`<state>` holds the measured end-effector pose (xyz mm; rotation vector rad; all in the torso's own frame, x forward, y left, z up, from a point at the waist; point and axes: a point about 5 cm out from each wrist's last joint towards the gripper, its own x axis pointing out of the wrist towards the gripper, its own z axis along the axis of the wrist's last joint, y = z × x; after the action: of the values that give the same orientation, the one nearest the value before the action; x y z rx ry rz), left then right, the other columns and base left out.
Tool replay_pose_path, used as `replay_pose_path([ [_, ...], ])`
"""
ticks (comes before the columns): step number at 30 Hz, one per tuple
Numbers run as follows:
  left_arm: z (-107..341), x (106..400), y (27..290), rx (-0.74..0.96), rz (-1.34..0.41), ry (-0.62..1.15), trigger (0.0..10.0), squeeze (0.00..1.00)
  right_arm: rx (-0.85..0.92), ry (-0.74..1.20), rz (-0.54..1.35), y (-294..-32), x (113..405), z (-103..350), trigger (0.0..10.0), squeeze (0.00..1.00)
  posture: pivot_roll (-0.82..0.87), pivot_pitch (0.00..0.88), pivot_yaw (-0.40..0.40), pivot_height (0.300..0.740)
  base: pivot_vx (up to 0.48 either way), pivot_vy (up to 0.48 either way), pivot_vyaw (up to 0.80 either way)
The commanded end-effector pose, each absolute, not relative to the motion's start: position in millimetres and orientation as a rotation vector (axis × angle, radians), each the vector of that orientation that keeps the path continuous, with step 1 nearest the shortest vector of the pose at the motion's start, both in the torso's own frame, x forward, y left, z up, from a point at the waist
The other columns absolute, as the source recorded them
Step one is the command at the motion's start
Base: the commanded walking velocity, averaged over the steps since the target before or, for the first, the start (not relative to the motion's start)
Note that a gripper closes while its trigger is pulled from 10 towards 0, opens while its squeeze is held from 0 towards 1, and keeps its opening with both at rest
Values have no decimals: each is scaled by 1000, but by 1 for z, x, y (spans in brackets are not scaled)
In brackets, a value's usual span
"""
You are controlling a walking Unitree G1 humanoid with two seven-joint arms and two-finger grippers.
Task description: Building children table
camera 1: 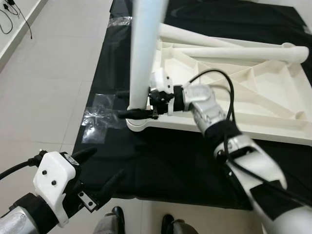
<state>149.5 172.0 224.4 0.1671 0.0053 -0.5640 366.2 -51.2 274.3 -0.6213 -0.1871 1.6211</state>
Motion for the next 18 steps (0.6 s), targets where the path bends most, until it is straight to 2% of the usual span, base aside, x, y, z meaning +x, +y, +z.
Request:
replay_pose_path([
  [1,224,146,169,166,-590,17,10000,0,-634,176,1700,-72,363,210,10000,0,208,407,-109,740,0,0,0],
  [8,226,146,170,165,-592,23,10000,0,-691,168,1741,-68,362,217,10000,0,211,412,-108,740,0,0,0],
  [14,227,146,170,163,-592,27,10000,0,-671,125,1731,-61,364,225,10000,0,211,411,-107,740,0,0,0],
  [16,227,146,169,158,-593,28,10000,0,-529,80,1649,-56,369,229,10000,0,208,404,-112,740,0,0,0],
  [18,227,146,169,157,-594,28,10000,0,-475,70,1617,-56,370,229,10000,0,208,404,-112,740,0,0,0],
])
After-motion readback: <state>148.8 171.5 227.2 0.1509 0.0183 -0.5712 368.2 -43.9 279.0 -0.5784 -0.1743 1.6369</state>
